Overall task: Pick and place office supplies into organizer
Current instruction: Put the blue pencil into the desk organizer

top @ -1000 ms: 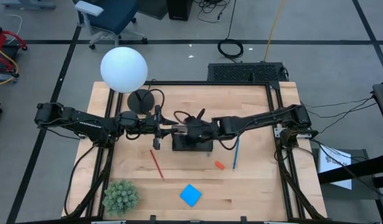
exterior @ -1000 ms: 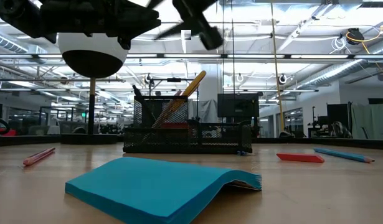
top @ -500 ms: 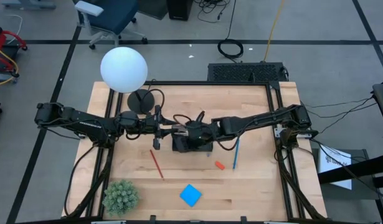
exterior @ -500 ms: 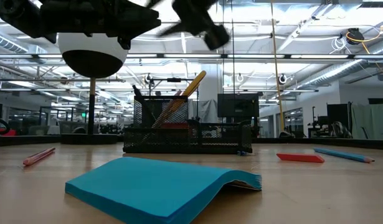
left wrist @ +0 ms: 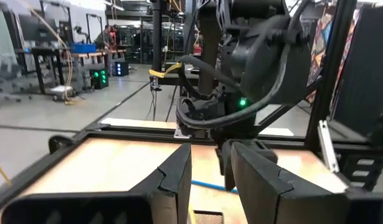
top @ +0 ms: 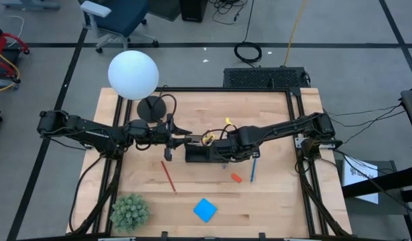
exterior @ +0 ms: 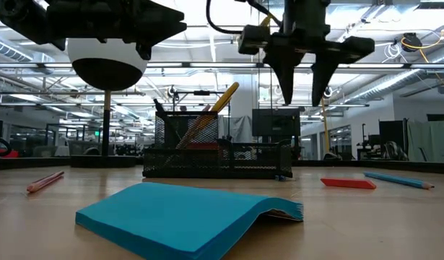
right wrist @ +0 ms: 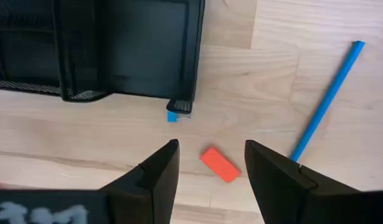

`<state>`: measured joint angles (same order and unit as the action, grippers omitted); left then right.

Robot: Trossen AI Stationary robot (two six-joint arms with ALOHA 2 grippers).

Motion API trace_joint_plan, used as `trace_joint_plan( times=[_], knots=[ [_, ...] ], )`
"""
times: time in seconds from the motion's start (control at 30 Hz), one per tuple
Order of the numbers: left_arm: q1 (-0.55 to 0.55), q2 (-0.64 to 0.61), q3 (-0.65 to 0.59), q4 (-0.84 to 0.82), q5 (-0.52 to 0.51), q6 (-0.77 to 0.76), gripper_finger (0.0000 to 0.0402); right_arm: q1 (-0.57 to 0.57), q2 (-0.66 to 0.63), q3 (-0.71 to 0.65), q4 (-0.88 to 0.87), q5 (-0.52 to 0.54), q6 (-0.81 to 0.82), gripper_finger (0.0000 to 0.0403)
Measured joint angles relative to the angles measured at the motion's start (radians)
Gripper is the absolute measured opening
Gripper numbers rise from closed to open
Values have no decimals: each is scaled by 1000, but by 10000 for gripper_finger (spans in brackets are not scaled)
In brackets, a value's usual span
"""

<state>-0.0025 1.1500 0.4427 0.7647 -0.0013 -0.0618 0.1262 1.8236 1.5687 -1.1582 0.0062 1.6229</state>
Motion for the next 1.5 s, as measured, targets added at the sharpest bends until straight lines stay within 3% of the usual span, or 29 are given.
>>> trace_joint_plan(
  times=[0.37,0.6,0.73,0.97,1.3,1.5],
  knots=[
    [0,0,0,-5,5,-118,113,14,-19,-135,41,-7,124,171],
    [0,0,0,-7,19,-233,113,39,-189,-328,124,42,240,171],
    [0,0,0,0,19,-220,113,51,-318,-478,214,93,323,171],
    [0,0,0,-1,19,-259,113,52,-429,-698,355,69,387,171],
    [3,0,0,-5,-8,-202,113,52,-433,-758,401,39,344,170],
    [3,0,0,-6,-8,-213,113,19,-419,-758,414,-52,254,152]
  ],
)
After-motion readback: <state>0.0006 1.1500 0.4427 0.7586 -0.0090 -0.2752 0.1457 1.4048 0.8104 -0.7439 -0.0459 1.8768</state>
